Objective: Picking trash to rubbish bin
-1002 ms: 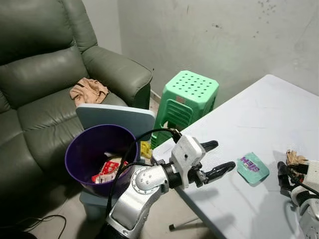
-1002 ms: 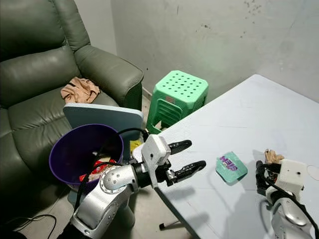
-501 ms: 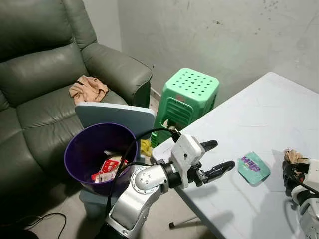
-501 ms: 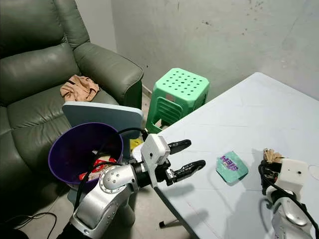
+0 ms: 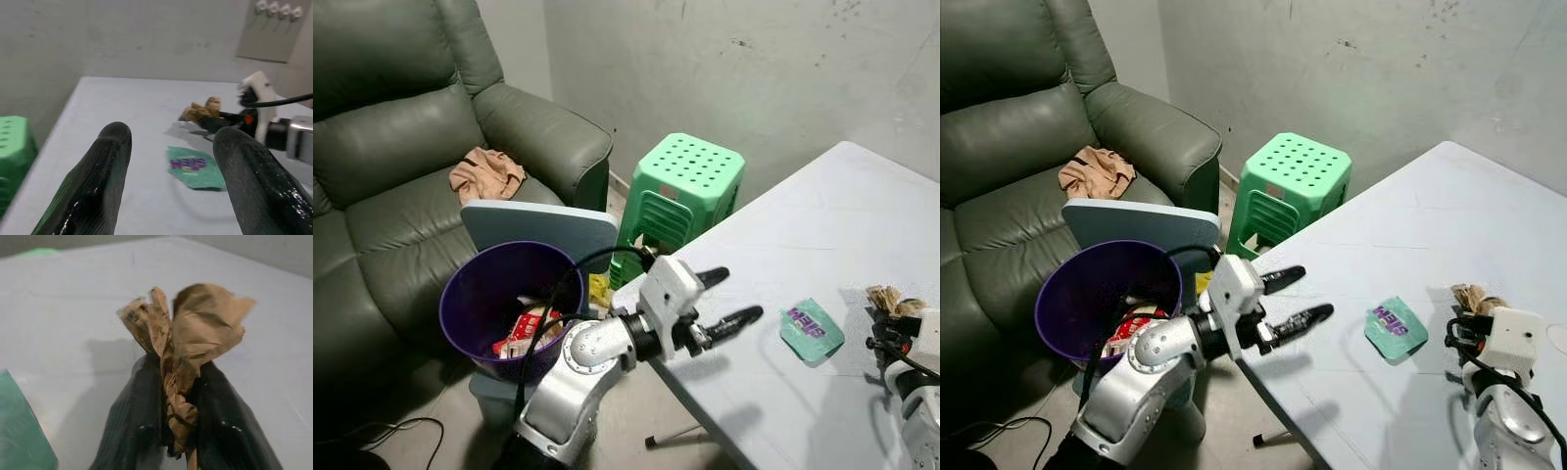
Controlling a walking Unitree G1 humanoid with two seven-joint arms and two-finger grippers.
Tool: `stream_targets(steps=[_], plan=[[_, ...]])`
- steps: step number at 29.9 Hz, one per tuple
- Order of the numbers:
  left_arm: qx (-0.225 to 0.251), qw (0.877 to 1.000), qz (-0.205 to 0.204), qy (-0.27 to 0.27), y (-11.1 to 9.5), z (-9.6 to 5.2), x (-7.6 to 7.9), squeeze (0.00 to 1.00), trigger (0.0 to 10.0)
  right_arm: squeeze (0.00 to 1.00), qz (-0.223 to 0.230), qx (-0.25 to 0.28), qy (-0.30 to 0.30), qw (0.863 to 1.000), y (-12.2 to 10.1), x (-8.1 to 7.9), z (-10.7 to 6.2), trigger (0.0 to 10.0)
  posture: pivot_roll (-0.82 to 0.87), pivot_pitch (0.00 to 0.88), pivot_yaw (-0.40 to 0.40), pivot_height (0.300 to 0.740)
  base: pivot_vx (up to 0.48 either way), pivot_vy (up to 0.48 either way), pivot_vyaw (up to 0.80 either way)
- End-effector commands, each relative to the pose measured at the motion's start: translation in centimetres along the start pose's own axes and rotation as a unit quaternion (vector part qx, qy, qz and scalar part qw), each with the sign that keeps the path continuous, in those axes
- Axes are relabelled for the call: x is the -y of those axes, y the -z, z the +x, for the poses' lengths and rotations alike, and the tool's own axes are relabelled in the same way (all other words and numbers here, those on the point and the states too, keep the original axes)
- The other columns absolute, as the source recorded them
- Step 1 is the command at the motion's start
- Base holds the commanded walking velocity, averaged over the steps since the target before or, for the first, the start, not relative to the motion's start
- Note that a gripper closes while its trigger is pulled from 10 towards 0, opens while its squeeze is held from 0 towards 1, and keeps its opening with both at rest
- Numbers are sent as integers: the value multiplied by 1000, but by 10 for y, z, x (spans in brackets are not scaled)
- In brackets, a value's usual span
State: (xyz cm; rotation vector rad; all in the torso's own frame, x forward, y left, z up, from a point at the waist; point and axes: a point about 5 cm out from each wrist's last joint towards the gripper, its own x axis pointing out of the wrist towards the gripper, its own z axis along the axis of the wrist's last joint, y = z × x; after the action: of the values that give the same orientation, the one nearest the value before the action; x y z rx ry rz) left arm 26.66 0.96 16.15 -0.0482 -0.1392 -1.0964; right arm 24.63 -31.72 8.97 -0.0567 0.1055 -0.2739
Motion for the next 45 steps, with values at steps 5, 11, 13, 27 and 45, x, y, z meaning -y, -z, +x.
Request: stream_targets(steps=[5,11,13,27,45], plan=[[16,999,-3,-44,-13,-6,-23,0,10000,0,6,38,-35,999,-18,-5,7,10000,-64,59,-64,740,0,0,0],[28,998,-6,-49,-20,-14,-30,0,10000,0,23,64,-107,992,-30,-21,10,10000,-55,46,-73,740,0,0,0],[32,999,-2,-41,-22,-15,-28,0,10000,0,34,68,-134,988,-34,-27,10,10000,-55,46,-73,740,0,0,0],[6,1000,-10,26,-28,-43,-22,0,10000,0,59,73,-381,920,-61,-69,-10,10000,-42,45,-80,740,0,0,0],[-49,996,18,68,-43,-78,-41,0,10000,0,55,35,-537,841,-82,-74,-31,10000,-33,75,-82,740,0,0,0]])
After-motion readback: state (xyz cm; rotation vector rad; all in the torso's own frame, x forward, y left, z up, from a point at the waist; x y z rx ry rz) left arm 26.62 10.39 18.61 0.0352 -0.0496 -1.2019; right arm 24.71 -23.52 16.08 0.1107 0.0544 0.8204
